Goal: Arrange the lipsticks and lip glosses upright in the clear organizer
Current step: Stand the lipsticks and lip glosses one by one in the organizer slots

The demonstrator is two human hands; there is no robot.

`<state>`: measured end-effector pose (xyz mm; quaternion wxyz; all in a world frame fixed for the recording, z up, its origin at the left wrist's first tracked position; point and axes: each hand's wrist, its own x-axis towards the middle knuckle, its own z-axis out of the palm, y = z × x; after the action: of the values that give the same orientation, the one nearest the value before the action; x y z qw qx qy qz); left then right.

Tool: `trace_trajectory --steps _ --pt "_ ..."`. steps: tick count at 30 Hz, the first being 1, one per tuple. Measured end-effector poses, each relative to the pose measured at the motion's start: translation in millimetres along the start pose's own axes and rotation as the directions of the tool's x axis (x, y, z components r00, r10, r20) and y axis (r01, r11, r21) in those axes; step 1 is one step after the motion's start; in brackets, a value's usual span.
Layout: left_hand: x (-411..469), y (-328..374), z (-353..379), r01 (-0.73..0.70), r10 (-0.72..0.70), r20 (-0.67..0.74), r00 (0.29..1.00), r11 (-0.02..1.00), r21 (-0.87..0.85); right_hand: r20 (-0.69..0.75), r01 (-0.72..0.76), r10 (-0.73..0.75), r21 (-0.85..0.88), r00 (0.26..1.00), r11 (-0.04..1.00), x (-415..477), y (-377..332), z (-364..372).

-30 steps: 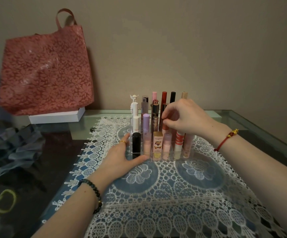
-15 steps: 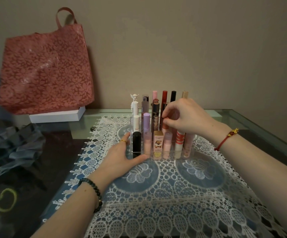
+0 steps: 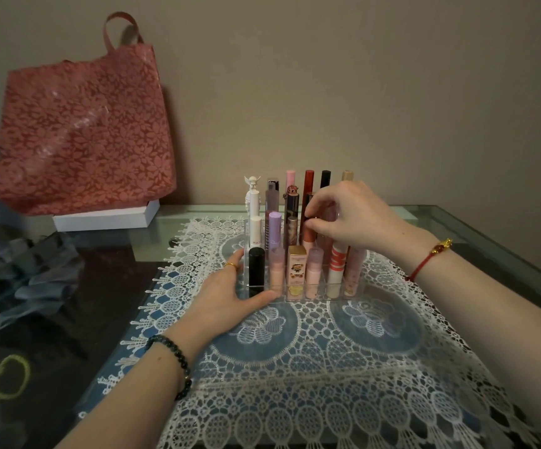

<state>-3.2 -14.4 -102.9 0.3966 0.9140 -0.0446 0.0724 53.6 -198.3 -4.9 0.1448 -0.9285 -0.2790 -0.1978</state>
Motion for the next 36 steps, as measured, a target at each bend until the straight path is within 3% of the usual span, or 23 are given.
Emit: trace_trajectory --steps 12,36 --pt "1 -3 1 -0.008 0.008 -0.015 1.000 1.000 -0.003 -0.086 -0.061 0.070 0.111 0.994 0.992 -4 12 -29" --pt "3 -6 2 -0.009 0.010 -0.011 1.000 0.999 0.042 0.078 -0.048 0.038 0.127 0.996 0.991 -2 27 -23"
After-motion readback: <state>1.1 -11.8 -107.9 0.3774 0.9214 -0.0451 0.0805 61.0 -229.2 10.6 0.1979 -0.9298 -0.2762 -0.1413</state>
